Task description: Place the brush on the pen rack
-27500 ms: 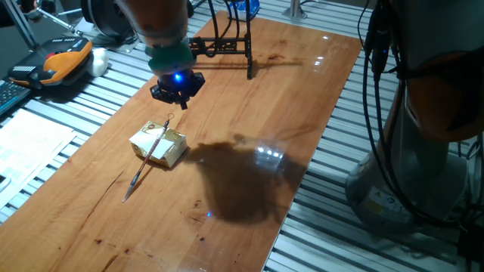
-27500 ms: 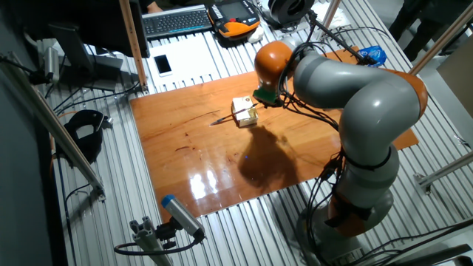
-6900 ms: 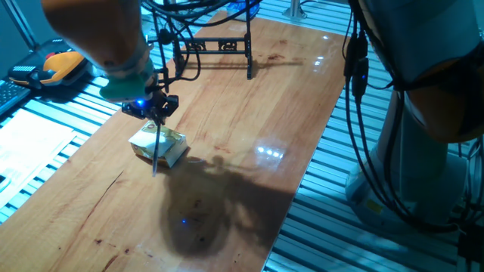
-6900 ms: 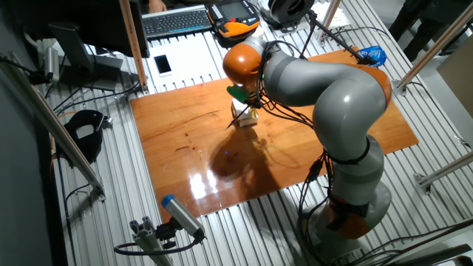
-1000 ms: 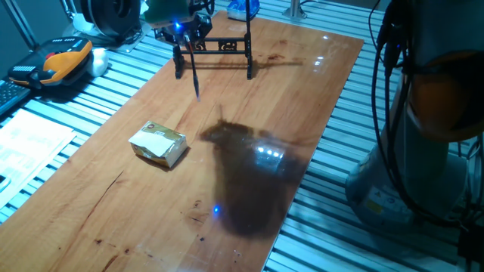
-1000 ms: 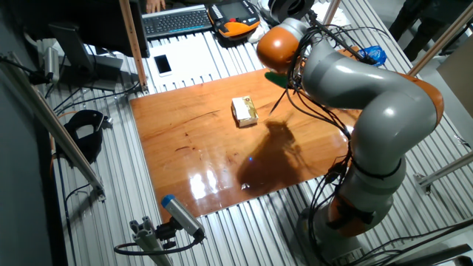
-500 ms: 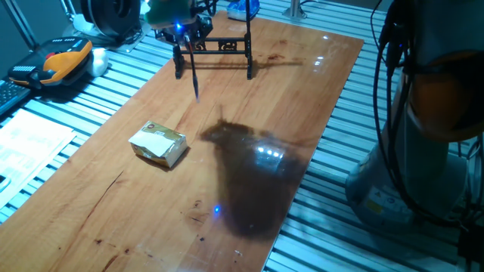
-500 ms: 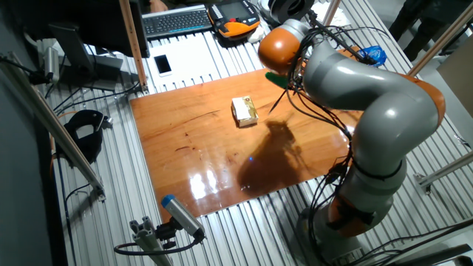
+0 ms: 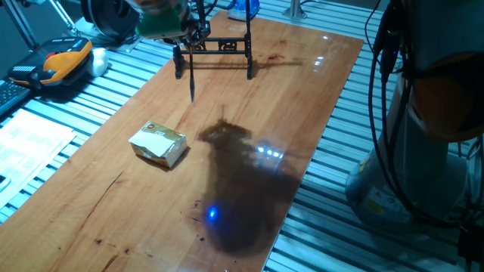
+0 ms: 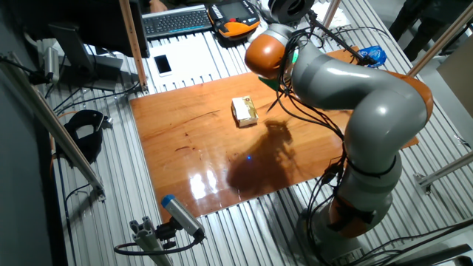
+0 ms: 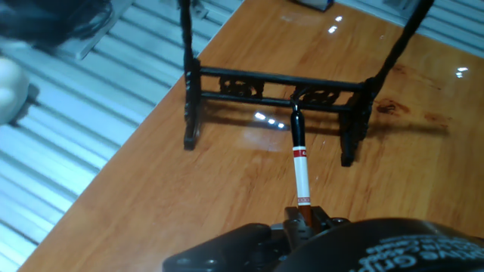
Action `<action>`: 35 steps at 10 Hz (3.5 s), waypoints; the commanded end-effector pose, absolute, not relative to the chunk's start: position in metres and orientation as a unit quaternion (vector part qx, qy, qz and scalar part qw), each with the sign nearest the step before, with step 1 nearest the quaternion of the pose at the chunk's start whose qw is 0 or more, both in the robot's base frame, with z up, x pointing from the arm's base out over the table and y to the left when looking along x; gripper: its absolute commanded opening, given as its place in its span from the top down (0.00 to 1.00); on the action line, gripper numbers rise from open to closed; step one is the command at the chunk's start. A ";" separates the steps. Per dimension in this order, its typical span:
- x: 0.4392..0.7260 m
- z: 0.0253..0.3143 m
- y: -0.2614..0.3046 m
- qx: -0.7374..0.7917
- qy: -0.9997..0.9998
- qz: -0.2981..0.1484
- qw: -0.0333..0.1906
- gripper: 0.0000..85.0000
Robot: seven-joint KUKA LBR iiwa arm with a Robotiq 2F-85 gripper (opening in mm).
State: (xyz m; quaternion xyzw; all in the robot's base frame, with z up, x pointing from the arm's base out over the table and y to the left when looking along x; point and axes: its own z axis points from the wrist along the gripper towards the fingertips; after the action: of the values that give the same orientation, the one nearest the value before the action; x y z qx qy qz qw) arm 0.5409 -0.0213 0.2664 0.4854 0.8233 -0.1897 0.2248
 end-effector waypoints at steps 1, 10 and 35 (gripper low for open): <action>0.541 0.267 -0.021 0.489 0.822 -0.188 0.224 1.00; 0.541 0.267 -0.021 0.480 0.823 -0.217 0.214 1.00; 0.594 0.329 -0.107 0.445 0.844 -0.198 0.224 1.00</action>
State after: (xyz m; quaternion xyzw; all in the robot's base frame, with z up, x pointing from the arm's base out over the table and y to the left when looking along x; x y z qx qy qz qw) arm 0.5939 -0.1082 0.3297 0.4451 0.8439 -0.1979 0.2247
